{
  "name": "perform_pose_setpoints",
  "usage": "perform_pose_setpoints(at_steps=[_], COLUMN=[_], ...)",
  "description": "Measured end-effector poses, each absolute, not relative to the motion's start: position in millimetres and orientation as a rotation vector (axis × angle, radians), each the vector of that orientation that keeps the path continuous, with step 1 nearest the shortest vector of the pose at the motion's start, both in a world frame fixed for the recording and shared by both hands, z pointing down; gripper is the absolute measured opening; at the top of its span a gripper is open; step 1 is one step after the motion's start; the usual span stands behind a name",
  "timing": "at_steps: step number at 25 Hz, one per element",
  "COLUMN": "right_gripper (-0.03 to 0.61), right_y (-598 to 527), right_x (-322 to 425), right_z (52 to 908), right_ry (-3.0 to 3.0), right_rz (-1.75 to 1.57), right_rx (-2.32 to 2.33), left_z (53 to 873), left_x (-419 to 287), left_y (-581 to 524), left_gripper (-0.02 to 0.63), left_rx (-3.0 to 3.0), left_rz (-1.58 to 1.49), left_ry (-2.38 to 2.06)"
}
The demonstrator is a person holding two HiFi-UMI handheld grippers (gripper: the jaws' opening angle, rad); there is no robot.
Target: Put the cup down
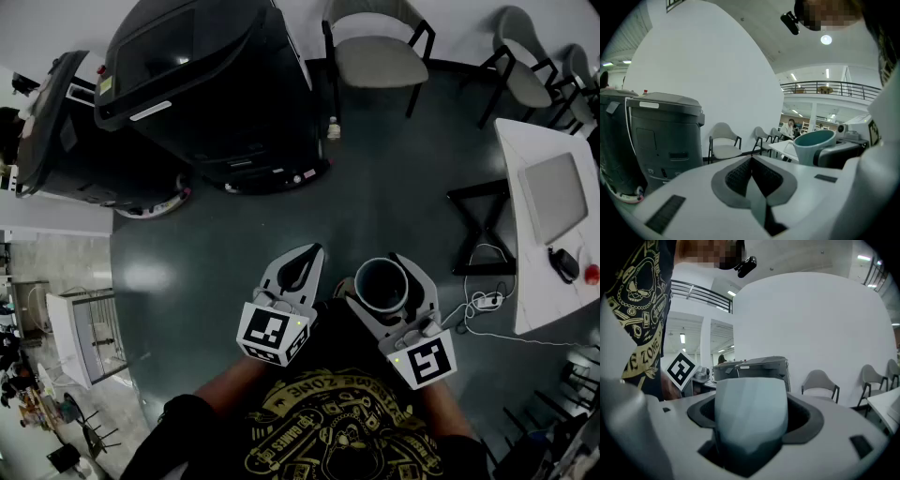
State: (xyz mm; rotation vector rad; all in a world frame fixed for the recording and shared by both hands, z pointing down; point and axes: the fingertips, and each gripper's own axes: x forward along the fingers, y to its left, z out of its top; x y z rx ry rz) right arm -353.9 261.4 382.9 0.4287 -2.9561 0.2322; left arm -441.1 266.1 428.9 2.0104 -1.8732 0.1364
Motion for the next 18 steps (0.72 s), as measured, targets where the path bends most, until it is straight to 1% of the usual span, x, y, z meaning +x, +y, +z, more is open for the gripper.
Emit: perform_pose_setpoints(at_steps=[18], right_gripper=[0.38], right_y=[256.0], right_x=[-352.3], right_z=[377.0], right_ry=[-2.967], right_rz=[0.204], right_rx=[0.501], left_z=[428.0], left_x=[-440.5], left_y=[259.6], left_gripper=[0.009], left_rx=[2.064], left_rz=[0.134], left_ry=[-1.823])
